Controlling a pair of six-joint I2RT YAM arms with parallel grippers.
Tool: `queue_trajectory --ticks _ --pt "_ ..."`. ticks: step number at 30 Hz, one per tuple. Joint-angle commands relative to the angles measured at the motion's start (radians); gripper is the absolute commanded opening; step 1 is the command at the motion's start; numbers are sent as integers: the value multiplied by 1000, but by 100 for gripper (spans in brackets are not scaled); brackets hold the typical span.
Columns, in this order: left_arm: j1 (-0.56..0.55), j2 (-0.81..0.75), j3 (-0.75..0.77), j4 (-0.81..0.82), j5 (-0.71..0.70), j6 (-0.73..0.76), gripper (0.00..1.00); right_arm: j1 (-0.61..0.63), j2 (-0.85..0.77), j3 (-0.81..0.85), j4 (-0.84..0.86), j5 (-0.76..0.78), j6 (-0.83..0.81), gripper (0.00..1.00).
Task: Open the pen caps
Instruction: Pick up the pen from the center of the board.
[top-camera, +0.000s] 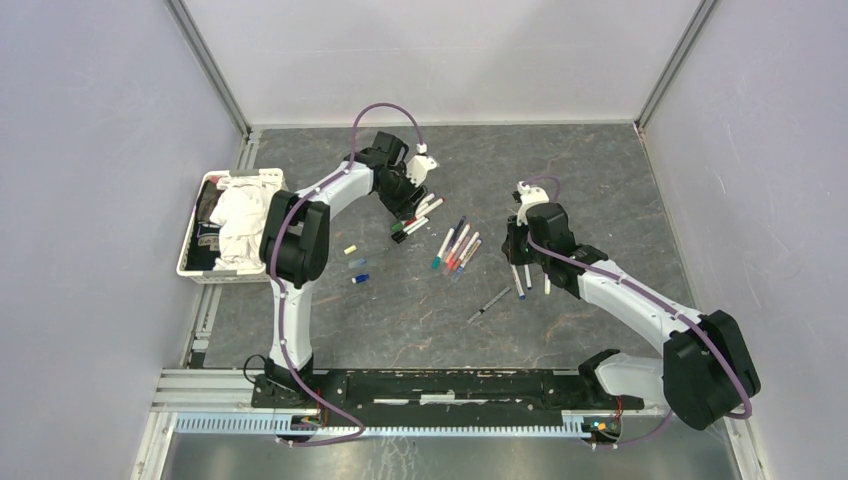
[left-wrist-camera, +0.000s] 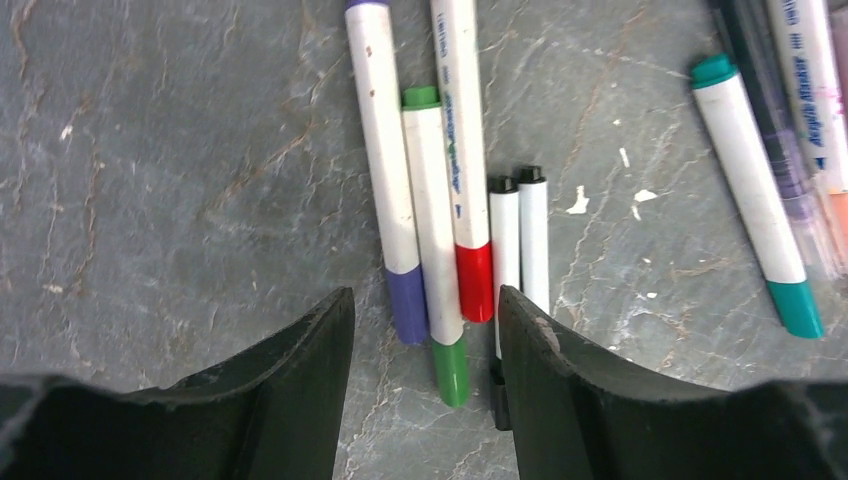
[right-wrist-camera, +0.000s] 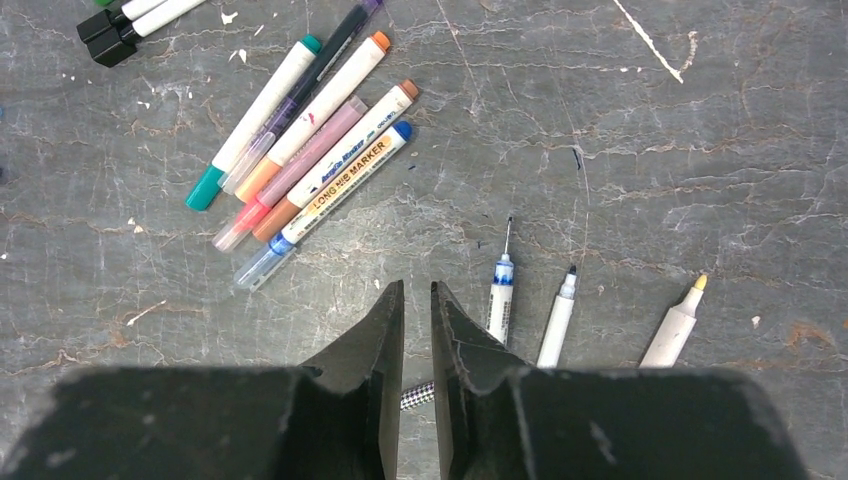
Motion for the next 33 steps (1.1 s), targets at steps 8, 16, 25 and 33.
queue_trajectory --ticks 8,16,25,33 --pt "16 -37 56 1 -33 90 55 -1 -12 -2 24 -21 23 15" --pt "16 -17 0 21 -57 116 51 -1 -23 -17 20 -21 24 15" --pt "16 -23 -21 2 10 106 51 -1 -24 -21 15 -12 26 15" --pt "9 10 -24 2 19 107 48 -2 -30 -26 14 -6 32 15"
